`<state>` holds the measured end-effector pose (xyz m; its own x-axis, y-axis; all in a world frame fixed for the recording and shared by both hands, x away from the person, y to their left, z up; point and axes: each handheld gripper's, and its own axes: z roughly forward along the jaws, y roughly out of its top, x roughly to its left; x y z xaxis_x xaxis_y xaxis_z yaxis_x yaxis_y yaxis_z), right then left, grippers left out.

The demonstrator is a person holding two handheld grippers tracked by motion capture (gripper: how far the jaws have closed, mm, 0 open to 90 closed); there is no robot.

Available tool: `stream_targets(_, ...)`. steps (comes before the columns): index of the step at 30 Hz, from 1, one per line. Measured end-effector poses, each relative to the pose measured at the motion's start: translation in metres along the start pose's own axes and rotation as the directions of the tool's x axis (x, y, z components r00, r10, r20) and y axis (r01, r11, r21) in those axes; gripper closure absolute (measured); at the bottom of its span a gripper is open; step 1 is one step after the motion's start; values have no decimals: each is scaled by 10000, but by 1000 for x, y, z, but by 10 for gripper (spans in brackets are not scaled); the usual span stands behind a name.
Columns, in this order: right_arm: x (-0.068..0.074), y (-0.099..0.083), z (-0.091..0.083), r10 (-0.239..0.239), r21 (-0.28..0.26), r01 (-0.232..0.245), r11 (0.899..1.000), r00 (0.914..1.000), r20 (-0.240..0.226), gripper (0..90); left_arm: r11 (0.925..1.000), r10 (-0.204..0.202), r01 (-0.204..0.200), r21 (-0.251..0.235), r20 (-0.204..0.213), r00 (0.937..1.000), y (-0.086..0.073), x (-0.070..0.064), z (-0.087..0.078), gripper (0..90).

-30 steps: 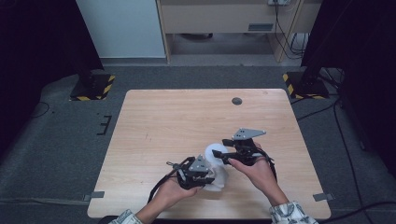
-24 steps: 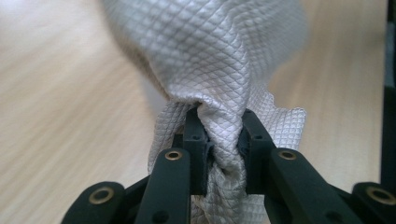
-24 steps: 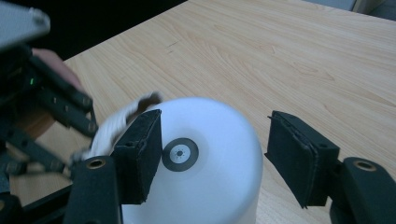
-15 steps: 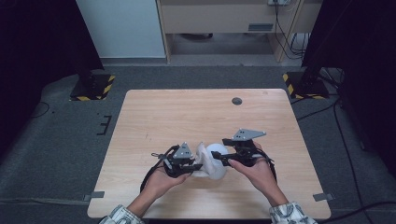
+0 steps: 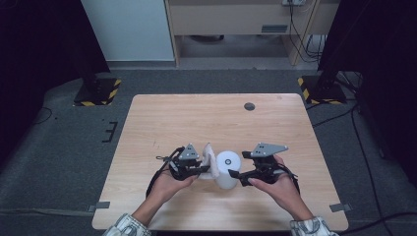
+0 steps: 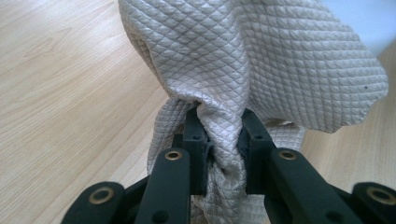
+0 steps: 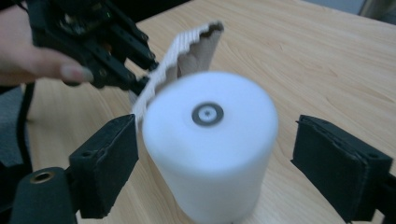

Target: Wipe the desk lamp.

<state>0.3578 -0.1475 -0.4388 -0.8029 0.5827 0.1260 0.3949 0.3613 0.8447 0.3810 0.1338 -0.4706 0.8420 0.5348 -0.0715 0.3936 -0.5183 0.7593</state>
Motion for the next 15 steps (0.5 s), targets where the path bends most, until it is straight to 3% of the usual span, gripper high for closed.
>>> stream_targets(8, 5, -14, 14, -350, 606, 354, 9975, 9994, -86, 122, 9999, 101, -99, -131, 181, 9998, 8, 5, -2, 755)
stream_targets(15, 2, -18, 21, -267, 812, 266, 9963, 9996, 3, 133, 9998, 204, -202, -69, 297, 9994, 18, 17, 12, 753)
